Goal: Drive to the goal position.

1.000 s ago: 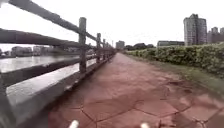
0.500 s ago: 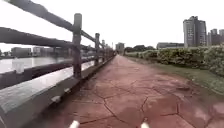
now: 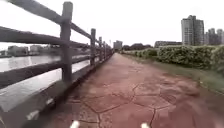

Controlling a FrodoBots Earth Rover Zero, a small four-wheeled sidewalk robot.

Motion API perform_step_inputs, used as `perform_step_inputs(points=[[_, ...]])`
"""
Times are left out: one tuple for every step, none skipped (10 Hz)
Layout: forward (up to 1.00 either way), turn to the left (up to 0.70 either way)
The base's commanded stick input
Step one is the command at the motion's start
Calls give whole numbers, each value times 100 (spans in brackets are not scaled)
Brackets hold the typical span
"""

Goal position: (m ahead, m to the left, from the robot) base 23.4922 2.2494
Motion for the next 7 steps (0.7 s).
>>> perform_step_inputs(points=[[70, 0], [70, 0], [70, 0], [70, 0], [70, 0], [70, 0], [70, 0]])
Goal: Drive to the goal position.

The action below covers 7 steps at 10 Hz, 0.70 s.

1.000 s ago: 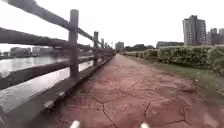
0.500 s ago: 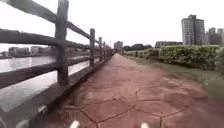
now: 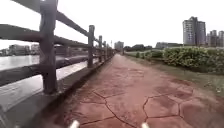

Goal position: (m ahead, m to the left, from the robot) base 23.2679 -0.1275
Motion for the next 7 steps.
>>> perform_step_inputs(points=[[70, 0], [70, 0], [70, 0], [70, 0], [70, 0], [70, 0], [70, 0]])
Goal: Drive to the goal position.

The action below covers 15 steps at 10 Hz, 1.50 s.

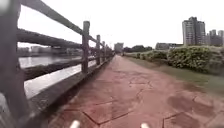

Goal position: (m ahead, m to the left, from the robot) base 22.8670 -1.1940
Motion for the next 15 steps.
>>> perform_step_inputs(points=[[70, 0], [70, 0], [70, 0], [70, 0], [70, 0], [70, 0], [70, 0], [70, 0], [70, 0], [70, 0], [70, 0], [70, 0], [70, -28], [70, -35], [70, -20]])
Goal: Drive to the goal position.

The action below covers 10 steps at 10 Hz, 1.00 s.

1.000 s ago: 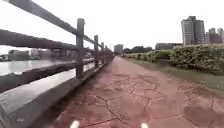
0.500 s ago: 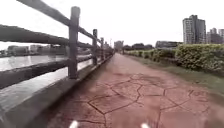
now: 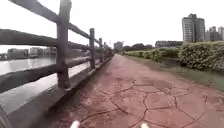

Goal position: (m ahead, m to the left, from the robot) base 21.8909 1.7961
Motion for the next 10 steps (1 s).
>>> perform_step_inputs(points=[[70, 0], [70, 0], [70, 0], [70, 0], [70, 0], [70, 0], [70, 0], [70, 0], [70, 0], [70, 0]])
